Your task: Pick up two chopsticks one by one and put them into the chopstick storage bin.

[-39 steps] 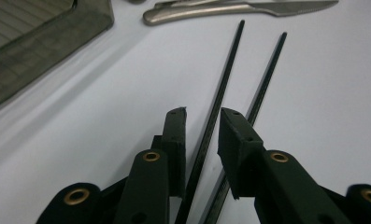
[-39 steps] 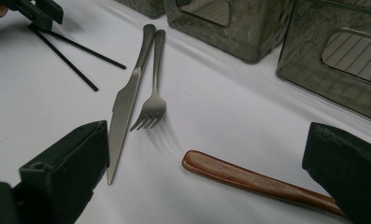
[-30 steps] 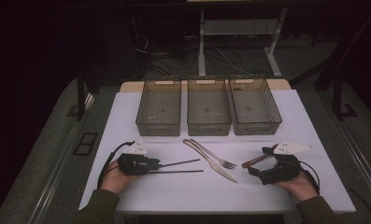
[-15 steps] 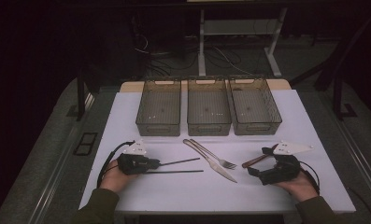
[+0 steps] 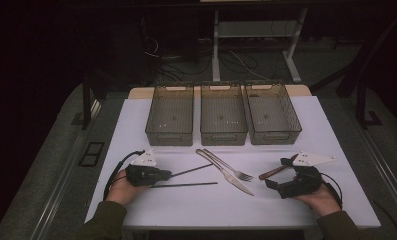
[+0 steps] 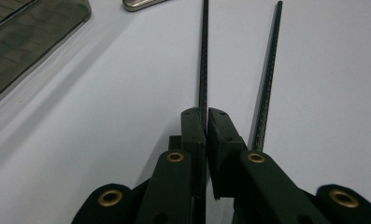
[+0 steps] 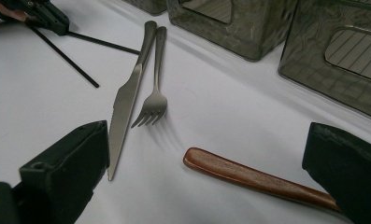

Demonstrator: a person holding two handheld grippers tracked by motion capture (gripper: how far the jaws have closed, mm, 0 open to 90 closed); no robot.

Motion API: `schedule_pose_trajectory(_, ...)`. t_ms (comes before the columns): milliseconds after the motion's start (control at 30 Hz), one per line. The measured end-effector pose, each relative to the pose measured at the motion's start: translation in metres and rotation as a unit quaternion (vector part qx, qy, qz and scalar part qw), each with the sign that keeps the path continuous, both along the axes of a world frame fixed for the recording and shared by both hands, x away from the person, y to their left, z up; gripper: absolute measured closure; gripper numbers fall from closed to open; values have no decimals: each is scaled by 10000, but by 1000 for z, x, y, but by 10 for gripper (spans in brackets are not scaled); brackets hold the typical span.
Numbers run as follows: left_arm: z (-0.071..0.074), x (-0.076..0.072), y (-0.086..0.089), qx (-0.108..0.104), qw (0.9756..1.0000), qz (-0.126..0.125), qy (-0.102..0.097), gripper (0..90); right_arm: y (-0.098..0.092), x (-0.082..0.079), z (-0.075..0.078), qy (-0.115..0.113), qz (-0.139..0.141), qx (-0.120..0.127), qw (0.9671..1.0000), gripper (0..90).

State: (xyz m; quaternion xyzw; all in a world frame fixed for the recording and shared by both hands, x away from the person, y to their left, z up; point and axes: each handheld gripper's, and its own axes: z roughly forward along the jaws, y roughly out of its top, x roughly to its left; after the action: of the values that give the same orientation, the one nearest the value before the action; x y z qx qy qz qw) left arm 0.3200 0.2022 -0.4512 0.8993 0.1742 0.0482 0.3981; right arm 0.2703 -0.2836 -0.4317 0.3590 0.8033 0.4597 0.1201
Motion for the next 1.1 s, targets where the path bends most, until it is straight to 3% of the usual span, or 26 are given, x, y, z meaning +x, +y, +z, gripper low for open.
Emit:
schedule_pose_trajectory(133, 3, 1, -2, 143, 9998, -70, -85, 851, 0, 0, 0, -4, -4, 2, 10000, 4)
schedule_pose_trajectory(367, 10, -1, -2, 127, 9999, -17, -113, 852, -1, 0, 0, 3, -20, 6, 10000, 4)
schedule_pose_trajectory(1100, 37, -12, 3, -371, 9992, 127, -10, 853, -4, -1, -8, 58, -72, -72, 9999, 4)
